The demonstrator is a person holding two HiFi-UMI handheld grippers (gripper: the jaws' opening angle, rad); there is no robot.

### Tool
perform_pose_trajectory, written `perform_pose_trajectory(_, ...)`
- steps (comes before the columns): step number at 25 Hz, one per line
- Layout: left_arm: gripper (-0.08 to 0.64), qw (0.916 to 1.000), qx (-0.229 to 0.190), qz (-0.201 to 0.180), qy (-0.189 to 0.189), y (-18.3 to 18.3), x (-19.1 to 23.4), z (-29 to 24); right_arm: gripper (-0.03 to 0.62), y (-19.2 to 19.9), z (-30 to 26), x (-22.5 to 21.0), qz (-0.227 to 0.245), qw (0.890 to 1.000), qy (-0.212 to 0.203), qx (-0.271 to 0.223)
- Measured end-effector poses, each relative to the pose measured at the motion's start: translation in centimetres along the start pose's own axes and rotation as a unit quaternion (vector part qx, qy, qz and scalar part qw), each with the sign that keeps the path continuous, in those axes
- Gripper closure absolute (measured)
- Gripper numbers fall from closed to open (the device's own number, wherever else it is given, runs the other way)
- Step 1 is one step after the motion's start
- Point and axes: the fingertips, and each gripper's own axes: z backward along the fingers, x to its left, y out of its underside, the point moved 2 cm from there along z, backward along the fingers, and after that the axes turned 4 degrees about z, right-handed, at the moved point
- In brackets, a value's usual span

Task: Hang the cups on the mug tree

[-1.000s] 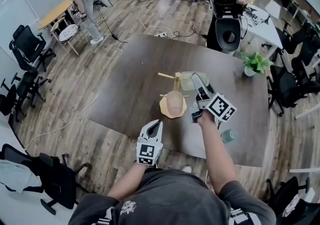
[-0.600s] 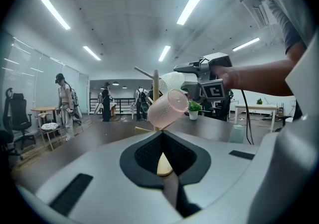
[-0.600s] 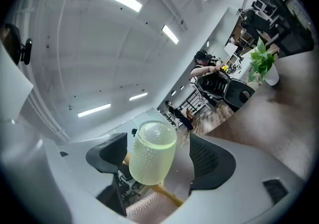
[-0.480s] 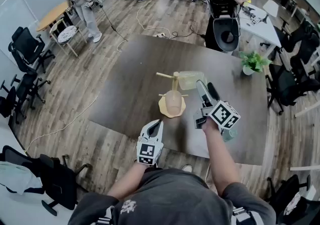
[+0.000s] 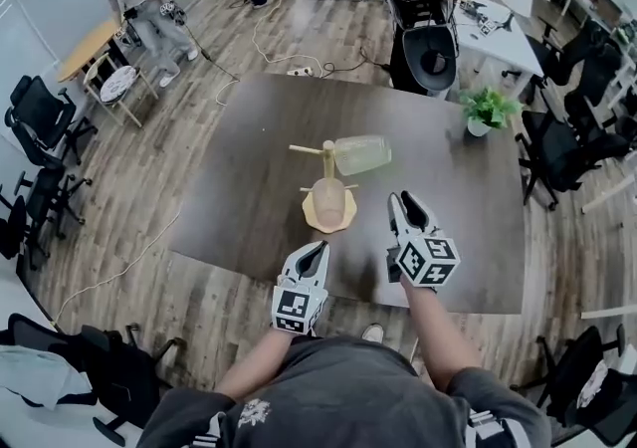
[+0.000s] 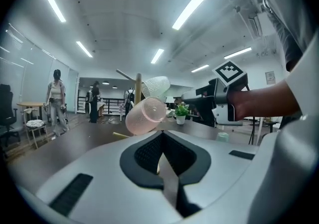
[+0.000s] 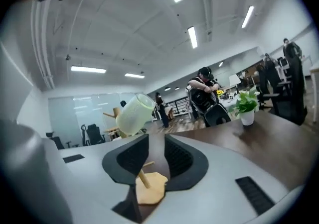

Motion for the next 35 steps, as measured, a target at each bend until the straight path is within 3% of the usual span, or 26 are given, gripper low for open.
perform_pose_trajectory(4,0.554,0.9991,0.014,-0.02,0.036,0.2,-2.3,-1.2,0.559,2.0,1.7,0.6,0.084,0.996,0.018,0.033)
perform_pose_trajectory(10,0.554,0.9975,0.017,-0.018,0.066,-0.4,-4.6,-2.6,0.568,3.4,4.7,2.4,0.182,0.983,-0.006,0.026)
perform_pose_trajectory(16,0.554,0.9971,0.008,-0.026,0.072,-1.4,-5.1,-3.3,0.568,4.1,6.9,2.1,0.177,0.984,0.005,0.018)
perform_pose_trajectory(30,0.554,0.9931,-0.014,-0.039,0.109,-2.2,-10.6,-5.4,0.568,3.7,11.1,-1.5,0.18,0.983,0.035,0.007)
perform_pose_trajectory(35,0.554,0.9919,-0.025,-0.026,0.122,-2.3,-12.4,-5.9,0.568,3.7,12.4,-2.4,0.186,0.982,0.035,0.006)
